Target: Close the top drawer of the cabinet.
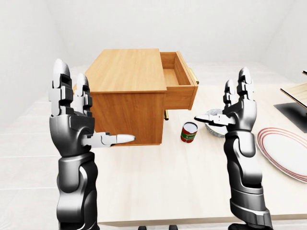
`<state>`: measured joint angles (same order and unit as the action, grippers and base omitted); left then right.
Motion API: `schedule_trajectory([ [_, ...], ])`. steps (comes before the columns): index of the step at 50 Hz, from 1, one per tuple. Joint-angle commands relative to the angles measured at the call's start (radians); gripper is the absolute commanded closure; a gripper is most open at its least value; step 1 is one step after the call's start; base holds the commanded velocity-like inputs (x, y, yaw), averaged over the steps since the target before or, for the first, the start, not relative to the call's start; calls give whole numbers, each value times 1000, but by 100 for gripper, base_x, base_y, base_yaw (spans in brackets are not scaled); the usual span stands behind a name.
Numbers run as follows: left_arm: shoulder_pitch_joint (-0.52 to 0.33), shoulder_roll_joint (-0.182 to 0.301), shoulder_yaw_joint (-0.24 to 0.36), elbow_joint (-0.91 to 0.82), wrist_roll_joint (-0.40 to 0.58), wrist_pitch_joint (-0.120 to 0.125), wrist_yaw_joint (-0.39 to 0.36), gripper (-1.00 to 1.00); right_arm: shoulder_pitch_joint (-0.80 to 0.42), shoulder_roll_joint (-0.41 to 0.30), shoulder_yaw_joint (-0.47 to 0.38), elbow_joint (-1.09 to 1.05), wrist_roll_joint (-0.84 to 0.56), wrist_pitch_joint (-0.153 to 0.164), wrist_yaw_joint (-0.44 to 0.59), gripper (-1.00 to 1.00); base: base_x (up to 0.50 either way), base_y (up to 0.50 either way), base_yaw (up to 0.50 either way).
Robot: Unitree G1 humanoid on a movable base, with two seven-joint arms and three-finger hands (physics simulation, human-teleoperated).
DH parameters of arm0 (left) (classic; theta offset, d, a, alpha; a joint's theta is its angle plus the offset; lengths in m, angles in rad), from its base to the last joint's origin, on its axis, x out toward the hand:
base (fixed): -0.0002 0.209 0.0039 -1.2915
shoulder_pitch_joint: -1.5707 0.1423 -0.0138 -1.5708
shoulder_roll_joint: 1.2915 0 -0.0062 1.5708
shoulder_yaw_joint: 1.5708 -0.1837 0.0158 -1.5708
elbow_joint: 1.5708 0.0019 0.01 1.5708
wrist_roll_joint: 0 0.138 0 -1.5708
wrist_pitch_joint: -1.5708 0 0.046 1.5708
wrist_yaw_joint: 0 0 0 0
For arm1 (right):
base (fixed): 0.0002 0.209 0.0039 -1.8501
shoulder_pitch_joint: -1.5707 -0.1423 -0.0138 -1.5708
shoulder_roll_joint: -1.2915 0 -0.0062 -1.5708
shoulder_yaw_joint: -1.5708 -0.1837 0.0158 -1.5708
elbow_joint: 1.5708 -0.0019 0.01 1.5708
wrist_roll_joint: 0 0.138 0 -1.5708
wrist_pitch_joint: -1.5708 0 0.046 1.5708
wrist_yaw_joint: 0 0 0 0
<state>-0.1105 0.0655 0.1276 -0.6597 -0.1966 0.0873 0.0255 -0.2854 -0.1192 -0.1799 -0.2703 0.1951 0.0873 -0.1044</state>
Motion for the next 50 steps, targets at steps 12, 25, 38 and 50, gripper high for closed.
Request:
schedule_trajectory([
  [12,17,-15,-9,-2,9,0,-16,-100,-91,19,72,158,-43,0,-32,-100,0,0,0],
  [25,3,-8,2,-30,-3,0,-9,-100,-141,44,108,227,-67,0,-16,-100,0,0,0],
  [38,4,-6,5,-25,-6,0,-10,-100,-161,71,132,280,-78,0,7,-100,0,0,0],
  [50,17,-10,-2,-28,-4,0,-11,-100,-182,98,153,317,-81,0,27,-100,0,0,0],
])
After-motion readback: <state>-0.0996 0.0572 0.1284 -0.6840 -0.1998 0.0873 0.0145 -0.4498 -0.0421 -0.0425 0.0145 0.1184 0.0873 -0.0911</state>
